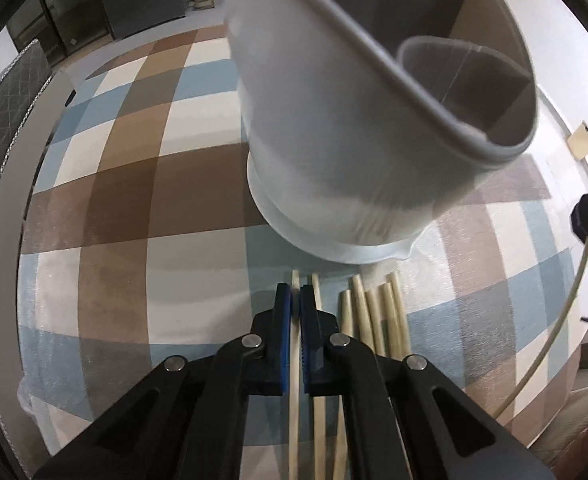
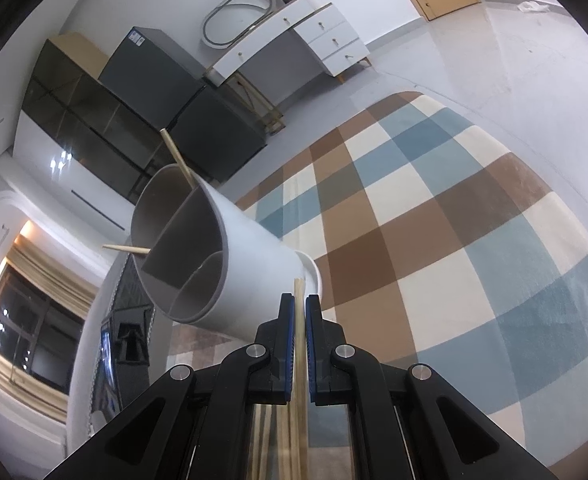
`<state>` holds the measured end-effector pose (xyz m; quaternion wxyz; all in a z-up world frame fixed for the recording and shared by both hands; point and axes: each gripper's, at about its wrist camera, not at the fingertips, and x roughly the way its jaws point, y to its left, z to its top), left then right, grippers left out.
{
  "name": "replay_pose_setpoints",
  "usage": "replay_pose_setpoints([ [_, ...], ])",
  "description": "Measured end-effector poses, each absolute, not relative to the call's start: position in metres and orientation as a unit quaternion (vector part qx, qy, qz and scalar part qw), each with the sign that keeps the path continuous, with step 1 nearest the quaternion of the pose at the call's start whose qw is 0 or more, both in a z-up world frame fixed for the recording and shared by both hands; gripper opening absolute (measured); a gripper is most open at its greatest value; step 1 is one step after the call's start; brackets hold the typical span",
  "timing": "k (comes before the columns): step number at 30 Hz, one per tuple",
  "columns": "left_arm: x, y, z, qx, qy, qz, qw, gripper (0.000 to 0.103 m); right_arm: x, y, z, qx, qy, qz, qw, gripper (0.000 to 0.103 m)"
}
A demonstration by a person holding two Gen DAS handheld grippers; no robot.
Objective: Organize utensils
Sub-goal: 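Lift both held sticks and carry them over the utensil holder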
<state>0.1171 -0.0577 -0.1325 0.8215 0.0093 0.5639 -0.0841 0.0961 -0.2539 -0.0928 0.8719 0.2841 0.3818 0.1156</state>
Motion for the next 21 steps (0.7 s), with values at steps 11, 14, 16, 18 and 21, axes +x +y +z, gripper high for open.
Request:
replay_pose_setpoints([
  [11,0.060,-0.046,-0.043,-0.059,0.430,-0.093,0.896,0.000,0.057,-0.223,-0.051,0.199,0.322,0.152,0.913,0.004],
  [14,0.045,-0.052,-0.034,-0.056,0.418,-0.096,0.901,0.000,0.044,-0.217,-0.041,0.175,0.310,0.152,0.922,0.004],
  [16,0.040,-0.052,-0.033,-0.049,0.414,-0.094,0.904,0.000,0.036,-0.214,-0.036,0.163,0.303,0.148,0.927,0.004],
  [18,0.035,-0.048,-0.029,-0.049,0.410,-0.099,0.905,0.000,0.030,-0.212,-0.032,0.157,0.299,0.145,0.930,0.004],
  [21,0.030,-0.046,-0.023,-0.040,0.399,-0.103,0.910,0.000,0.020,-0.211,-0.027,0.161,0.291,0.143,0.932,0.004],
])
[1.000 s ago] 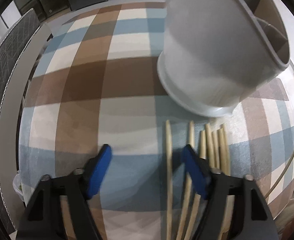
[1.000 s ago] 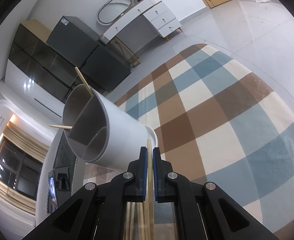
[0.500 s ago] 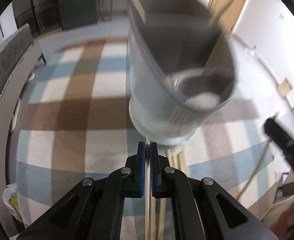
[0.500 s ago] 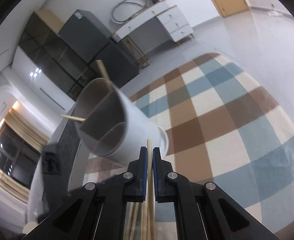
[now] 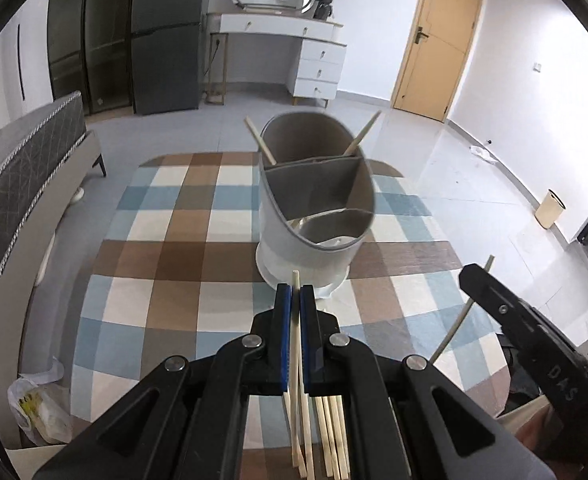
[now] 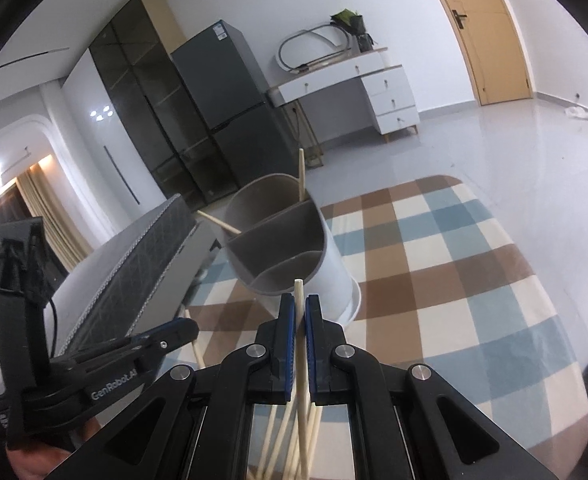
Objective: Organize utensils
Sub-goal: 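Lift both held sticks and carry them over the utensil holder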
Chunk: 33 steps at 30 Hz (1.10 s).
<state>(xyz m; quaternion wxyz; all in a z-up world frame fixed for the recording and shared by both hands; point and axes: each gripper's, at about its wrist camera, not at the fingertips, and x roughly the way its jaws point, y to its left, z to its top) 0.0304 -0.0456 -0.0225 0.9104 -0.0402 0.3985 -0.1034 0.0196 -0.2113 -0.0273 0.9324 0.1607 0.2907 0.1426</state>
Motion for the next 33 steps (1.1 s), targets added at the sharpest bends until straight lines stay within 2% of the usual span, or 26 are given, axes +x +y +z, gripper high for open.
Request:
replay_pose_setpoints([
  [8,0.009,-0.047,0.000,-0.029,0.383,-0.113,0.916,0.000,0.006,-0.209,-0.013,0.156,0.268,0.148,0.939,0.004],
  [20,0.023,-0.037,0.039,-0.045,0.365,-0.133,0.920,0.000,0.013,-0.212,0.020,0.147,0.233,0.155,0.949,0.004],
  [33,0.079,-0.019,0.111,-0.095,0.305,-0.140,0.937,0.000,0.079,-0.202,0.107,0.105,0.171,0.194,0.960,0.004],
])
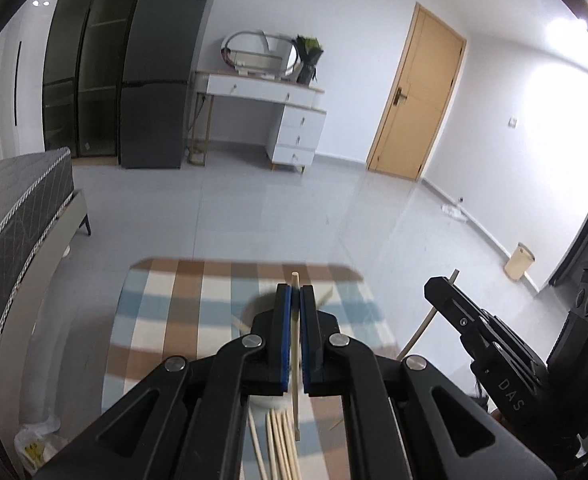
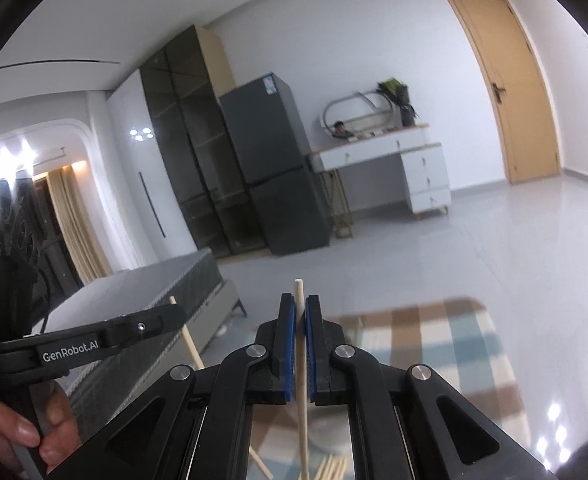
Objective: Organize utensils
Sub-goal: 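Lift both held sticks and carry them over the utensil holder, then lower both sticks into the holder compartments and open both tools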
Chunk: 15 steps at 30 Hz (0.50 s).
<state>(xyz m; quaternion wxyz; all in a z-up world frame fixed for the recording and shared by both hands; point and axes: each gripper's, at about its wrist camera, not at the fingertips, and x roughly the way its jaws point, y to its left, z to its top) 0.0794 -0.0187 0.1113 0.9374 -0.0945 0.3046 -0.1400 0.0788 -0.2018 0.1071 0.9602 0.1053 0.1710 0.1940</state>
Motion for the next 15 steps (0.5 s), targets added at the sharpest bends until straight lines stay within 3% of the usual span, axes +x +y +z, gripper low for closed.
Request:
replay_pose_setpoints([
  [7,0.122,-0.009,0.124,-0.110,0.278,-0.134,0.945,0.000,0.131,-0.184,0.137,0.072,0.143,0.209,0.965,0.004],
  [15,0.149,0.003,0.106,-0.128,0.244,-0.118,0.954,0.000,0.173,-0.161,0.119,0.046,0.126,0.227,0.965,0.004],
])
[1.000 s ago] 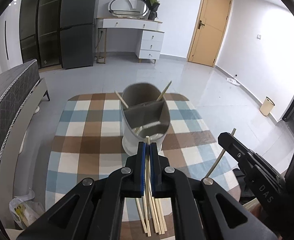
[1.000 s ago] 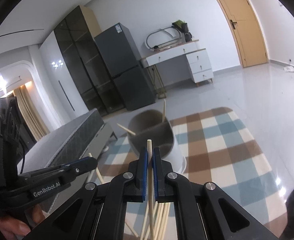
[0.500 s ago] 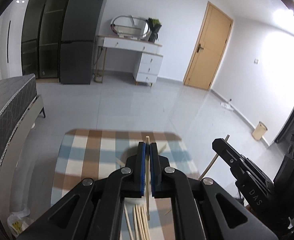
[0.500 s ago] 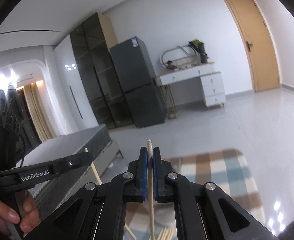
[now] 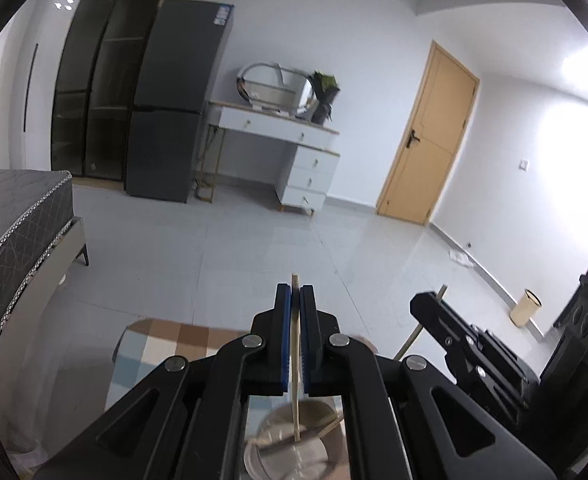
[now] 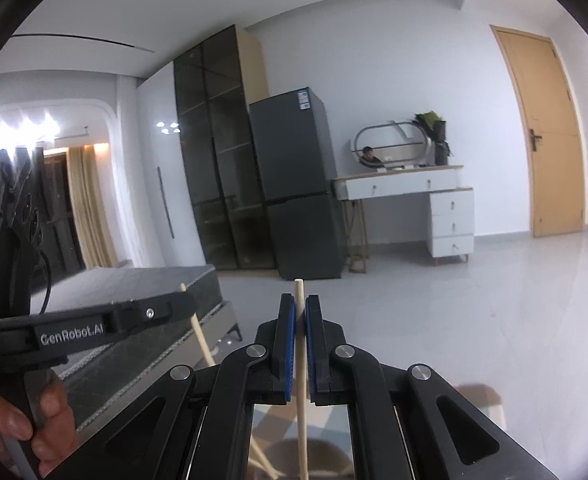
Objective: Organize utensils
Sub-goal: 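Lower both sticks into the holder compartments and open both tools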
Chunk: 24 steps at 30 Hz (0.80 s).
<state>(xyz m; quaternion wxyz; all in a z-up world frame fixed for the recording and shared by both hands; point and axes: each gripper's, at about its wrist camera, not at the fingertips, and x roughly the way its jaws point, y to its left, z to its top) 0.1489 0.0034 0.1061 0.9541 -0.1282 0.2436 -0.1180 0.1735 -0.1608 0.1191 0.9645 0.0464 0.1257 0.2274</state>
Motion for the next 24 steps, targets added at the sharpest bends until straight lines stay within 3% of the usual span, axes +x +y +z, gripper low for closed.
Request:
replay_pose_setpoints([
  [9,0.167,0.005,0.075,-0.141,0.260,-0.123,0.947,0.000,0.200,-0.167,0.079,0.061,0.149,0.214,0.964,0.004],
  [24,0.159,-0.009,0.068,-0.108,0.285,-0.159,0.939,0.000,0.193,-0.165,0.063,0.038,0.173,0.226,0.958,0.008],
])
